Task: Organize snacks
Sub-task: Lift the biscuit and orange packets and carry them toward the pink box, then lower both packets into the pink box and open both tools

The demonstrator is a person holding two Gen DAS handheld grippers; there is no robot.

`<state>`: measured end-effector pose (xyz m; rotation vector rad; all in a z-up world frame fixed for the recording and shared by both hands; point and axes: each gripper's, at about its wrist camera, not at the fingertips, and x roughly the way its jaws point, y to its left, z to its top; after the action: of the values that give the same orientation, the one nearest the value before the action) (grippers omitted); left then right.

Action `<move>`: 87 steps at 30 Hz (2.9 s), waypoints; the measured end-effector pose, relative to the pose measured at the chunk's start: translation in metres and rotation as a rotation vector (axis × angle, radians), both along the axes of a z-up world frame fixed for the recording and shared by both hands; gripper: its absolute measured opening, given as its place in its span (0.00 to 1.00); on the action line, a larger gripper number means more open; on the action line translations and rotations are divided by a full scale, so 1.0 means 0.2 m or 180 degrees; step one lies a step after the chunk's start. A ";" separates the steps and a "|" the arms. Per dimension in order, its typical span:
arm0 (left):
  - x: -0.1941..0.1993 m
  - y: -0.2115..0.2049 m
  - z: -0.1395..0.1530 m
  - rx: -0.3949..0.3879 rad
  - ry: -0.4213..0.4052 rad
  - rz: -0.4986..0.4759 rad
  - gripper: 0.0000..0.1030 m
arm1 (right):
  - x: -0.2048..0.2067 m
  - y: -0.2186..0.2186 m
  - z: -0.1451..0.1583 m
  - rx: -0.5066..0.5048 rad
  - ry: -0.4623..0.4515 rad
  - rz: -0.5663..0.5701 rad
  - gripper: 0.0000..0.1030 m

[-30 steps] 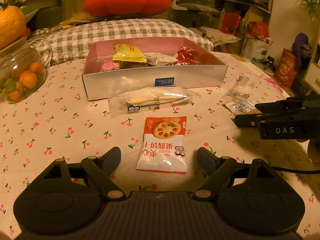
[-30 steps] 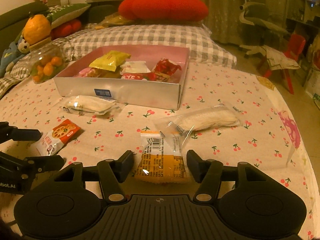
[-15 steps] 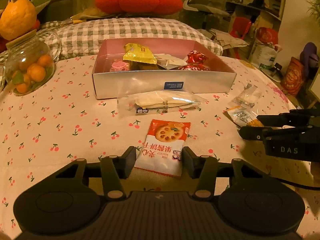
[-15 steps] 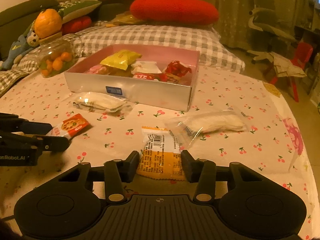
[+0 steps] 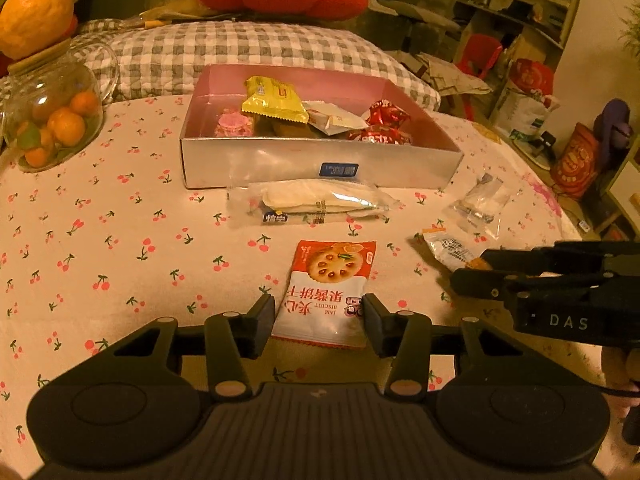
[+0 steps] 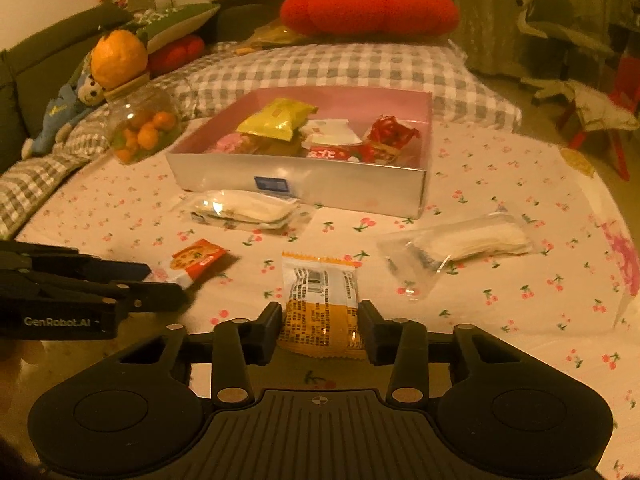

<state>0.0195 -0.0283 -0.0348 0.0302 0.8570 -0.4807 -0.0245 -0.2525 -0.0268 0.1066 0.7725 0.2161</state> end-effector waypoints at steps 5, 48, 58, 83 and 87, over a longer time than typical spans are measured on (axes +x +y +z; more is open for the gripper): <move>0.02 0.01 0.02 -0.0057 0.0026 0.0059 0.42 | 0.01 0.01 0.02 0.0085 0.0026 0.0029 0.33; 0.07 -0.03 0.15 -0.0123 -0.0015 0.0124 0.42 | 0.22 0.01 0.25 0.0164 -0.0118 -0.0039 0.38; 0.26 -0.15 0.23 -0.0119 -0.0187 0.0047 0.42 | 0.47 -0.17 0.25 0.0685 -0.0038 -0.0353 0.38; 0.76 -0.47 0.08 0.0489 0.0126 -0.0008 0.42 | 1.05 -0.28 0.20 0.0693 0.0047 -0.0627 0.38; 0.78 -0.47 0.07 0.0474 0.0103 0.0018 0.43 | 1.09 -0.28 0.18 0.0658 0.0086 -0.0646 0.38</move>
<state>0.1754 -0.1214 -0.0217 0.1570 0.9233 -0.4122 0.1940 -0.3089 0.0099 0.3824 0.7591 0.1011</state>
